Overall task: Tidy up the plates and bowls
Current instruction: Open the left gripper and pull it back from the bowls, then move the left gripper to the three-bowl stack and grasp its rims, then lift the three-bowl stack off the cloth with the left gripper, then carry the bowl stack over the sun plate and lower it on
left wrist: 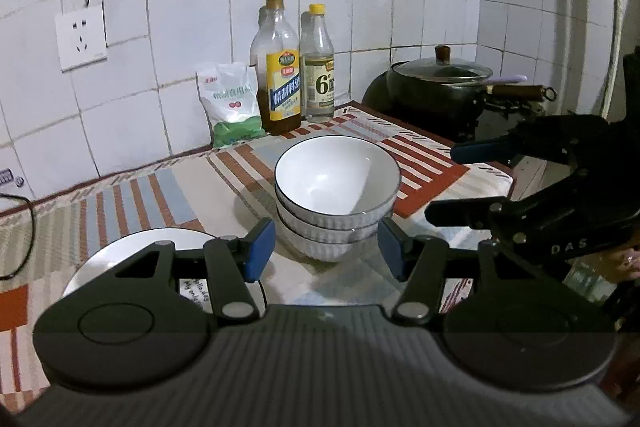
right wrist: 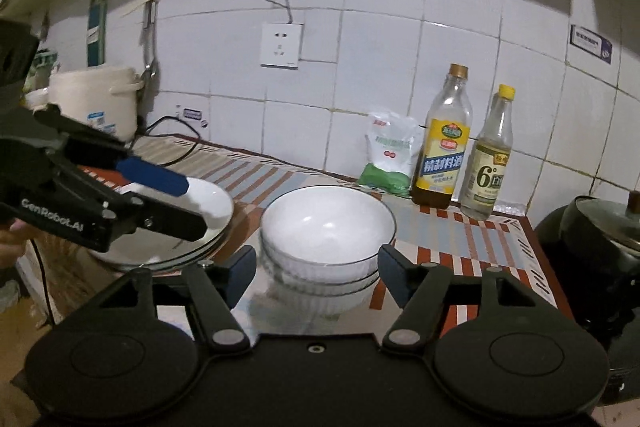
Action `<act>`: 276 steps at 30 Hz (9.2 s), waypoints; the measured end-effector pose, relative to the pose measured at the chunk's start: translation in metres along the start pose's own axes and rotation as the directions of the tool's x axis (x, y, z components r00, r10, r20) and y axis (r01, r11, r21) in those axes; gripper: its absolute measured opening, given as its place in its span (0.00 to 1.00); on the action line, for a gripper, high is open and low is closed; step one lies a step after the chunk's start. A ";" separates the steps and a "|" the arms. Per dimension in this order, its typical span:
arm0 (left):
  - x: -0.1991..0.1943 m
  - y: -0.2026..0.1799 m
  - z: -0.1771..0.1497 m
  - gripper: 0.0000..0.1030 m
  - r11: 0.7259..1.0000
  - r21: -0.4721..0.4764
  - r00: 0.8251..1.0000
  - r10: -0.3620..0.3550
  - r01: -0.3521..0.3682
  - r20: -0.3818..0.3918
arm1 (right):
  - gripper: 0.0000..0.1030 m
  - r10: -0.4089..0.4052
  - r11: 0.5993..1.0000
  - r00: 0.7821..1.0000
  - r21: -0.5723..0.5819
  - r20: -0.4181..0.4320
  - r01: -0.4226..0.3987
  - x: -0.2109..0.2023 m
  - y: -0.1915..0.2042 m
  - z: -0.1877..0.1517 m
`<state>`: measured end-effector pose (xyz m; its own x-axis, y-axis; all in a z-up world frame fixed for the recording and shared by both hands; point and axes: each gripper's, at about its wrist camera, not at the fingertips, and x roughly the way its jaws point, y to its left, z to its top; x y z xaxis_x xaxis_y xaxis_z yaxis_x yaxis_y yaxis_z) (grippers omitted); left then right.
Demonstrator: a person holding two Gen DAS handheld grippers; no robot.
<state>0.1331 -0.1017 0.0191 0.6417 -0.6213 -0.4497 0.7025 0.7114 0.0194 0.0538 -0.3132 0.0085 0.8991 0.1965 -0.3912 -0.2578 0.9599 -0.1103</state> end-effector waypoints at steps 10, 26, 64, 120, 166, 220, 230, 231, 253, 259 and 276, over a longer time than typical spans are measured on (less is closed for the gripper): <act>-0.024 -0.019 -0.016 0.61 1.000 0.017 1.000 0.001 -0.001 -0.006 | 0.73 -0.026 0.999 1.000 -0.045 0.004 0.026 -0.032 0.025 -0.017; -0.023 -0.034 -0.042 0.74 0.999 0.025 0.999 0.024 -0.023 -0.036 | 0.85 -0.017 0.999 0.999 -0.033 0.046 0.019 -0.050 0.036 -0.047; 0.051 -0.039 -0.059 1.00 0.995 -0.032 0.995 0.092 -0.091 0.026 | 0.98 -0.044 0.997 0.993 0.071 0.107 0.036 0.011 -0.023 -0.104; 0.130 -0.013 -0.037 1.00 0.998 -0.040 0.996 0.061 -0.058 0.069 | 1.00 0.101 0.995 0.980 -0.012 0.173 -0.100 0.129 -0.029 -0.080; 0.128 -0.011 -0.028 1.00 0.996 -0.074 0.999 0.050 -0.048 0.018 | 1.00 0.031 0.999 0.989 -0.020 0.148 -0.028 0.124 -0.021 -0.080; 0.077 -0.019 -0.027 0.97 0.994 0.024 0.990 0.108 -0.110 0.086 | 1.00 0.045 0.999 0.959 -0.002 0.281 -0.046 0.102 0.012 -0.061; 0.011 0.000 -0.020 0.97 0.985 -0.024 0.980 0.172 -0.171 0.102 | 1.00 0.120 0.993 0.943 -0.055 0.310 -0.108 0.083 0.062 -0.025; 0.005 0.003 -0.021 0.97 0.983 -0.029 0.978 0.183 -0.181 0.102 | 1.00 0.130 0.991 0.940 -0.059 0.316 -0.117 0.084 0.068 -0.023; -0.032 0.078 -0.067 0.97 0.959 -0.107 0.962 0.267 -0.261 0.050 | 1.00 0.239 0.971 0.941 -0.091 0.240 -0.223 0.137 0.141 -0.013; -0.025 0.090 -0.071 0.97 0.963 -0.141 0.971 0.238 -0.231 0.032 | 1.00 0.232 0.972 0.951 -0.091 0.202 -0.218 0.151 0.144 -0.016; -0.009 0.093 -0.072 0.98 0.965 -0.137 0.973 0.228 -0.222 0.034 | 1.00 0.186 0.975 0.975 -0.147 0.118 -0.168 0.164 0.147 -0.011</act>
<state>0.1703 -0.0064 -0.0390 0.7949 -0.4533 -0.4032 0.4938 0.8695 -0.0040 0.1593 -0.1425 -0.0821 0.8707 0.3942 -0.2940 -0.4546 0.8732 -0.1755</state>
